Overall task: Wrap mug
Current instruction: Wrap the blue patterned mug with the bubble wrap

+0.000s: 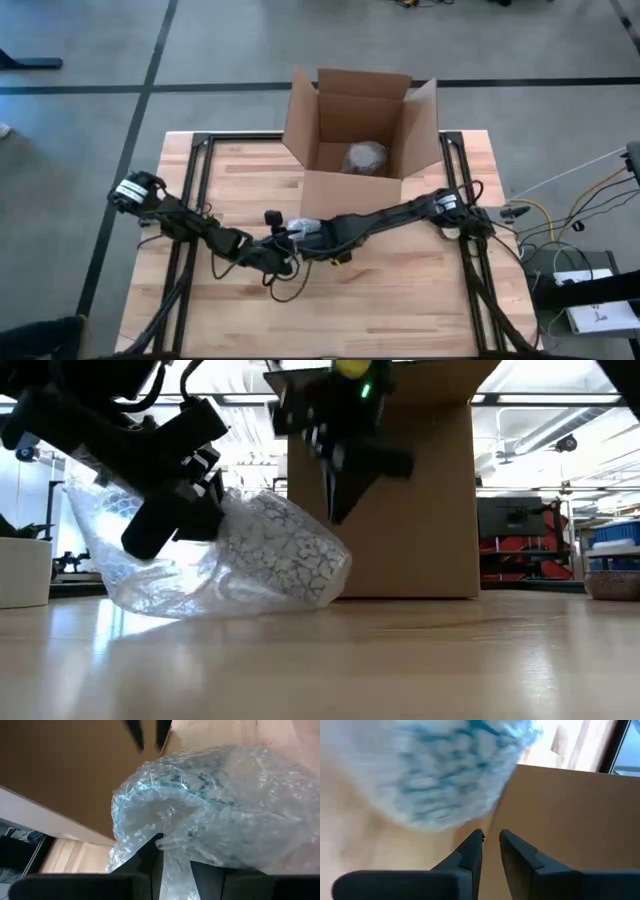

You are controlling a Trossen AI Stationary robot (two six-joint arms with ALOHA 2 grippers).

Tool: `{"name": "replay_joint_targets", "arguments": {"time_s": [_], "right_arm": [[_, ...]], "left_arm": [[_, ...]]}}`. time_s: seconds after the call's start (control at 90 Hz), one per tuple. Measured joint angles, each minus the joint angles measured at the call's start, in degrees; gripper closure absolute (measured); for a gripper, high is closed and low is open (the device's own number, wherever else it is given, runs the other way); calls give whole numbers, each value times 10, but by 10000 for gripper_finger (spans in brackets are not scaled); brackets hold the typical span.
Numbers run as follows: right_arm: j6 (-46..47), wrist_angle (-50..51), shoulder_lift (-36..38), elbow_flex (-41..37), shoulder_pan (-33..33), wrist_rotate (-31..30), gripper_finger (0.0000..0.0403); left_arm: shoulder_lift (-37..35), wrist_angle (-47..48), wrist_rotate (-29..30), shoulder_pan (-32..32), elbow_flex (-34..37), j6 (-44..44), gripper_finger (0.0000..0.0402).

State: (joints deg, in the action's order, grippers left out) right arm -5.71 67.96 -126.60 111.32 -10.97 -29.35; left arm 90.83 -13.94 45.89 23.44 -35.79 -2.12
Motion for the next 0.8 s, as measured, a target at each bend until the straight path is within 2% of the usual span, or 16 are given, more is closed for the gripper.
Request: {"name": "replay_joint_targets", "arguments": {"time_s": [0.167,0.244,0.389,0.633,0.8], "right_arm": [[2,-83,-12,-22,5,69,373],[19,-117,-19,-22,-2,83,381],[81,-159,-27,-28,-19,103,392],[216,-241,-29,-61,-47,39,402],[249,-374,-32,-96,-65,17,402]], "left_arm": [[-2,0,-3,0,0,0,326],[-8,5,-9,1,-1,0,326],[-27,21,-77,2,-20,-2,327],[-34,117,-177,5,-81,17,327],[-34,281,-241,19,-153,30,327]]}}
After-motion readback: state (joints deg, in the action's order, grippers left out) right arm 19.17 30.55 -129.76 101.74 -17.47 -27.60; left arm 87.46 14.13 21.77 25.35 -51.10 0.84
